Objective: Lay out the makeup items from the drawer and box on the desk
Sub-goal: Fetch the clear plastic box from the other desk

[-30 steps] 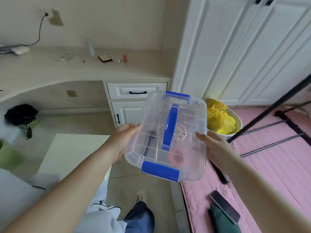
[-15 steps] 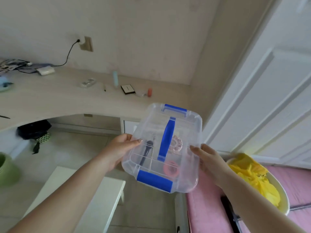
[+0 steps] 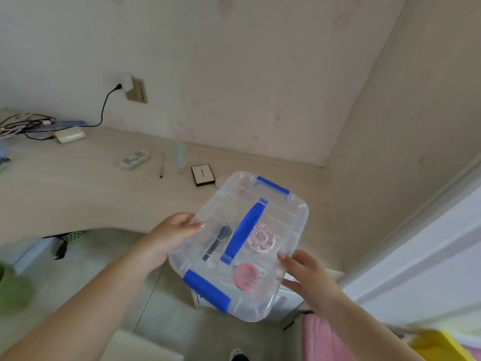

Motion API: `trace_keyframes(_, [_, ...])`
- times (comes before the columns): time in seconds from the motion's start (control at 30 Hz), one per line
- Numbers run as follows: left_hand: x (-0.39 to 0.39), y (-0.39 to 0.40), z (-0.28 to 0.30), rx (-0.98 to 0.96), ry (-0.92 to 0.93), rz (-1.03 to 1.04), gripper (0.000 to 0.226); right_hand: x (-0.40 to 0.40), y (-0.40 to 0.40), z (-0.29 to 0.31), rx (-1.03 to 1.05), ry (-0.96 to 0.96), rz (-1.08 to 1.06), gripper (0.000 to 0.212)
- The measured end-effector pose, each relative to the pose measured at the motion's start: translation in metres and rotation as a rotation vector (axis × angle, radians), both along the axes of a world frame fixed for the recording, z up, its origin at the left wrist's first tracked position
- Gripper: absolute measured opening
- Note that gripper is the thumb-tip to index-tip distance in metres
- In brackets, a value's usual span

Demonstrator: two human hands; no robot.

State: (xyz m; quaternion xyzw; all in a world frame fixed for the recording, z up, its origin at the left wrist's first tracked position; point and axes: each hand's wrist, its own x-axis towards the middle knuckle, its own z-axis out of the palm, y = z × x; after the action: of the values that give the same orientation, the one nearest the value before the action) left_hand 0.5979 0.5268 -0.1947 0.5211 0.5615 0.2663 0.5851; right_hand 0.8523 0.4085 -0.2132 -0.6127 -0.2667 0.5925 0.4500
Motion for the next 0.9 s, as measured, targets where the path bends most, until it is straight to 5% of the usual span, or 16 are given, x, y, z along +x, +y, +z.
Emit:
trace_keyframes(0.17, [0.008,0.075,0.003,0.120,0.215,-0.117,0.012,0.015,0.046,-0.005,-0.081,-0.013,0.109,0.026])
trace_keyframes(0.33, [0.016,0.131,0.001,0.296,0.506,-0.232,0.035,0.009,0.080,-0.013,-0.158,0.054,0.146,0.016])
trace_keyframes(0.53, [0.011,0.174,-0.008,0.361,0.551,-0.326,0.008,-0.014,0.095,-0.015,-0.256,0.110,0.147,0.014])
trace_keyframes(0.67, [0.020,0.196,-0.004,0.367,0.557,-0.348,0.032,-0.026,0.105,-0.016,-0.266,0.162,0.086,0.016])
trace_keyframes(0.9, [0.032,0.222,0.003,0.384,0.610,-0.418,0.029,-0.045,0.115,-0.010,-0.280,0.243,-0.004,0.015])
